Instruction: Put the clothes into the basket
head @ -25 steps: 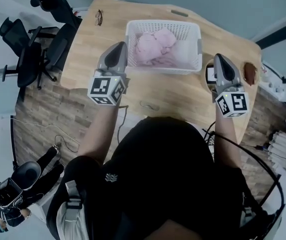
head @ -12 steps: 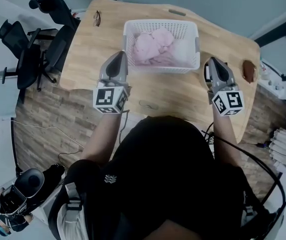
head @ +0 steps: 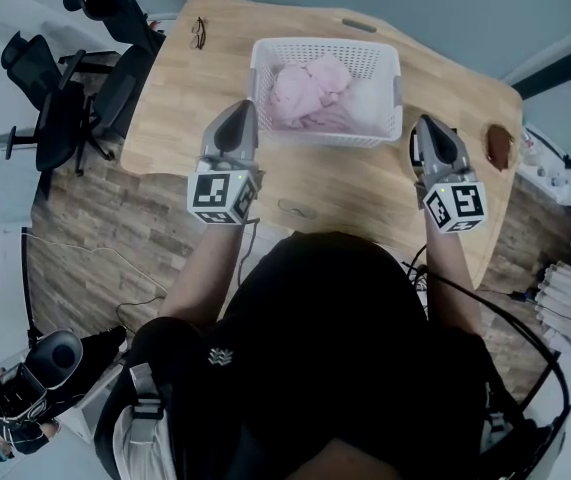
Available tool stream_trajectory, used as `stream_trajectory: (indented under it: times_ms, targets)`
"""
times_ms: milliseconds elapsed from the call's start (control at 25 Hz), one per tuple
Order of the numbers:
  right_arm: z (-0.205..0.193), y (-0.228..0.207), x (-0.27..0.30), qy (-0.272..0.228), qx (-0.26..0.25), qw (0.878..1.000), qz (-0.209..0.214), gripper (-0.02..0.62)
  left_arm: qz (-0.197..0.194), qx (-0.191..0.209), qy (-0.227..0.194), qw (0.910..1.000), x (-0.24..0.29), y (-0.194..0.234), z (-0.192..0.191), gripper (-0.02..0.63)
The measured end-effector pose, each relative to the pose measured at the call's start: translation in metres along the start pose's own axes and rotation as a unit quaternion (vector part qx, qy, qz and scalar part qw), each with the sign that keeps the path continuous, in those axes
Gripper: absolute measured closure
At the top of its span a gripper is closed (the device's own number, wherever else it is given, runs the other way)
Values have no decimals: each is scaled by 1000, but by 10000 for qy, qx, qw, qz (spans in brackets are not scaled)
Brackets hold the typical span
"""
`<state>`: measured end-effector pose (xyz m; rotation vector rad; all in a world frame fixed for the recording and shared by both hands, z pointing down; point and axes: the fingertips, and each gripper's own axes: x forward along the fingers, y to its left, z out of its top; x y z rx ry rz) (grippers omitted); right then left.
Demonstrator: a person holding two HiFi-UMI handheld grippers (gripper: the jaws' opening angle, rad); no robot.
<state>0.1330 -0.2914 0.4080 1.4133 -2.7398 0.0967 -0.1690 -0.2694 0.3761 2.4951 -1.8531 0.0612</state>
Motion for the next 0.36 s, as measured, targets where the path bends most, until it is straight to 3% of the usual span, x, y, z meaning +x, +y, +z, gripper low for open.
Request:
stream_trajectory:
  times_ms: [360]
  targets:
    - [-1, -1, 1, -25, -20, 10000, 71, 594, 55, 30, -17, 10000, -2, -2, 0, 600]
